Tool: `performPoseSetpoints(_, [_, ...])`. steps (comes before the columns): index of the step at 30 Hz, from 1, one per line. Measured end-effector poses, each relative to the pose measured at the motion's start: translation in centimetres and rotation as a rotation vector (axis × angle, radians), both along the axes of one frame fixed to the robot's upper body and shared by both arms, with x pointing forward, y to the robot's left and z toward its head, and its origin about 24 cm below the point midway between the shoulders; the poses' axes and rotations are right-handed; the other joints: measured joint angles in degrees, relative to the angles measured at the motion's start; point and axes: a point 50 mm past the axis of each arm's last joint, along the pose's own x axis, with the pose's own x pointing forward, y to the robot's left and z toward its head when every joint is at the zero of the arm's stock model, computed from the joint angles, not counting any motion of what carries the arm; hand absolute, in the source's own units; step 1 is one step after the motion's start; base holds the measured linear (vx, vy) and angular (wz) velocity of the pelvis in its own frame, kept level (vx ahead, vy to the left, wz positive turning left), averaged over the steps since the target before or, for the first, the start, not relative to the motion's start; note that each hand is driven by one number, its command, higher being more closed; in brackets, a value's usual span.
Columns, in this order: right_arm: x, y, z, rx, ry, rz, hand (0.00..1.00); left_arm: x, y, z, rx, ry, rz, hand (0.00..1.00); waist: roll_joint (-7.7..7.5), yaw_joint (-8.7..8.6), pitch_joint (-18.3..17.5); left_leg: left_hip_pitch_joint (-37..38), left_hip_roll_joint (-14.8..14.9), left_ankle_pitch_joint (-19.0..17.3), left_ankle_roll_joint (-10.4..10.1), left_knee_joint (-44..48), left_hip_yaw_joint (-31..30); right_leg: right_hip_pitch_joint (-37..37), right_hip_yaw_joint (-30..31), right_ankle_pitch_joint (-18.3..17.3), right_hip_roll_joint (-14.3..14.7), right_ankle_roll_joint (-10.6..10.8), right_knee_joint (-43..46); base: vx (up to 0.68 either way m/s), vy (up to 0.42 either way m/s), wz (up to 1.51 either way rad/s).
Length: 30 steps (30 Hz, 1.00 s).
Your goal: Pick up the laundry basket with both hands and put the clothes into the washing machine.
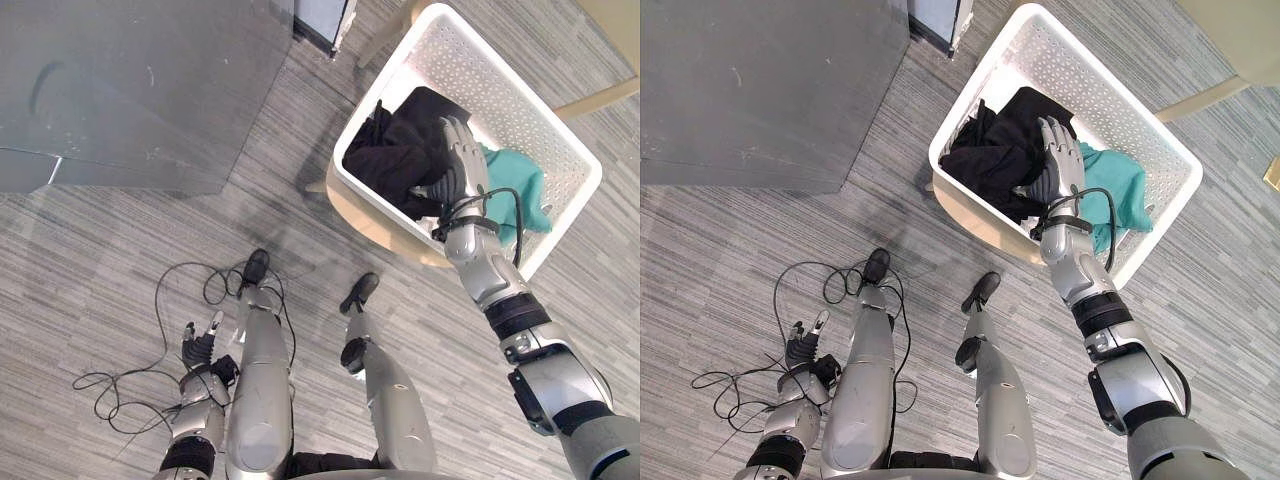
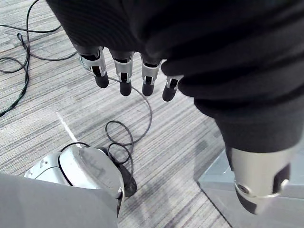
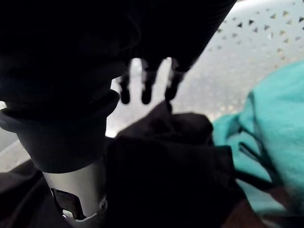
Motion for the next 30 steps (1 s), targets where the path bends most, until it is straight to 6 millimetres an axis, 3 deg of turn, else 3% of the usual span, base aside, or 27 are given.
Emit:
performPoseSetpoints(7, [1.4, 0.0, 1.6, -0.039, 0.014, -0.012, 0.0, 0.0, -0.4, -0.2, -0.001, 0.003, -0.016, 0.0, 1.19, 0.4, 0.1, -1.93, -0.47, 0.16, -0.01, 0.31, -0.8, -1.41, -0.45, 0.11, -0.19, 0.16, 0.0, -0.02, 0.052, 0.04])
performPoseSetpoints(14, [2.8, -1.9, 1.4, -0.05, 0.135, -0.079, 0.0, 0.2, -2.0, -0.5, -0.049, -0.009, -0.022, 0.0, 4.06, 3.35, 0.09, -3.1, -0.6, 0.17, -0.01, 0.63, -1.47, -1.97, -0.54, 0.11, -0.13, 0.17, -0.11, 0.0, 0.04, 0.04])
performPoseSetpoints(16, [3.0, -1.9, 1.7, -0.051, 0.137, -0.082, 0.0, 0.2, -2.3, -0.6, -0.063, -0.014, -0.015, 0.0, 4.51, 3.53, 0.11, -3.64, -0.62, 0.16, -0.02, 0.91, -1.97, -2.09, -0.97, 0.07, 0.01, 0.22, -0.11, -0.02, 0.032, 0.08])
performPoseSetpoints(17, [3.0, -2.0, 1.8, -0.054, 0.14, -0.082, 1.0, 0.2, -2.3, -0.5, -0.065, -0.02, -0.015, 0.0, 4.52, 3.53, 0.11, -4.05, -0.61, 0.15, -0.03, 1.01, -2.23, -2.29, -1.22, 0.06, 0.08, 0.23, -0.11, -0.02, 0.038, 0.06])
performPoseSetpoints(22, [3.0, -2.8, 1.8, -0.073, 0.147, -0.101, 1.0, 0.9, -2.7, -0.1, -0.074, -0.04, -0.023, 0.0, 4.61, 4.19, 0.05, -4.9, -0.61, 0.15, -0.09, 1.01, -2.59, -2.65, -1.74, -0.07, 0.1, 0.41, -0.01, -0.01, 0.047, 0.05])
performPoseSetpoints(26, [2.9, -3.4, 1.9, -0.114, 0.162, -0.111, 1.0, 1.5, -4.0, 0.1, -0.12, -0.067, -0.044, 0.0, 5.51, 4.97, -1.0, -4.88, -0.61, 0.2, -0.16, 1.04, -2.73, -2.52, -1.99, -0.16, 0.07, 0.51, 0.16, 0.0, 0.052, 0.03])
performPoseSetpoints(30, [3.0, -3.3, 1.1, -0.033, 0.206, -0.11, 1.0, 1.7, -4.6, 0.0, -0.143, -0.067, -0.054, 0.0, 5.78, 5.13, -2.17, -4.01, -0.54, 0.31, -0.29, 1.16, -2.7, -2.27, -1.71, -0.51, -0.02, 0.71, 0.87, 0.01, 0.049, -0.02])
